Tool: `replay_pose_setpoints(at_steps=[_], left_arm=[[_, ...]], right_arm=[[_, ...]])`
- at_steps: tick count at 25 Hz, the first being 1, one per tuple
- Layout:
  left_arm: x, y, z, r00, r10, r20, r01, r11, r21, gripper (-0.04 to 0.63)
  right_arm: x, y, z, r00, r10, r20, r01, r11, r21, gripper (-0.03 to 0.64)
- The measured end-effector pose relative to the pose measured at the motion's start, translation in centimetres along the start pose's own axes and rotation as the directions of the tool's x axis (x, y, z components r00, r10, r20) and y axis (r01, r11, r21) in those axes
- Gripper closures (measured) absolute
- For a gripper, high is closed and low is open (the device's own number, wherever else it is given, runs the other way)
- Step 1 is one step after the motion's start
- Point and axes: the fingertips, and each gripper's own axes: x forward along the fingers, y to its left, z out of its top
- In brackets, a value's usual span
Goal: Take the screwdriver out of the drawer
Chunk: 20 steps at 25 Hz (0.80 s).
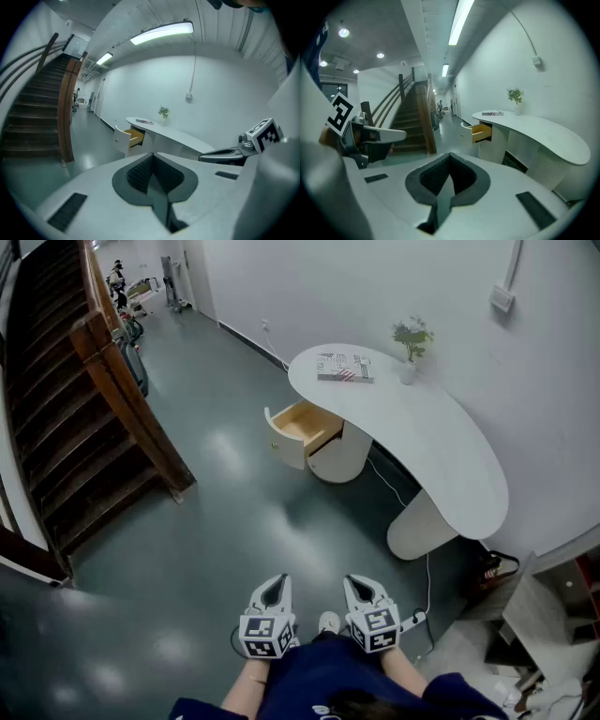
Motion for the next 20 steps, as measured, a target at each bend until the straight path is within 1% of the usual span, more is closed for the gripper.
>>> replay_pose_setpoints(at_steps=[3,6,8,12,16,20], left_arm=[[1.6,-1.7,0.3,1.000,-0.013,-0.002,0.013,1.000,0.013,0.591],[3.1,-3.4,0.2,1.000,-0.023,-0.010,0.023,1.000,0.011,0.591],[4.1,-4.4,0.2,1.000,-0.025,-0.009,0.025,1.000,0.011,0.591],[5.3,-6.0,0.3,1.000,-0.015,0.010,0.015,1.000,0.010,0.591],[5.9,-6.0,-0.1,1.000,0.004,-0.001,-0.004,1.000,0.008,0.591],[6.7,-5.6,0.1,1.000,-0.001,-0.012,0.001,1.000,0.019,0.591]], right_arm=[[0.3,-2.1,0.2,1.000,0.005,0.011,-0.005,1.000,0.025,0.609],[0.7,-3.4,0.7,0.998,0.063,0.029,-0.064,0.997,0.049,0.609],[1.0,-4.5,0.9,0.996,0.079,0.038,-0.081,0.995,0.051,0.609],[1.4,-6.8,0.8,0.997,0.071,0.033,-0.072,0.996,0.043,0.609],[1.5,-8.0,0.2,0.998,0.060,0.021,-0.061,0.996,0.061,0.609],[2.0,-8.7,0.0,0.999,0.042,0.011,-0.043,0.997,0.063,0.609]])
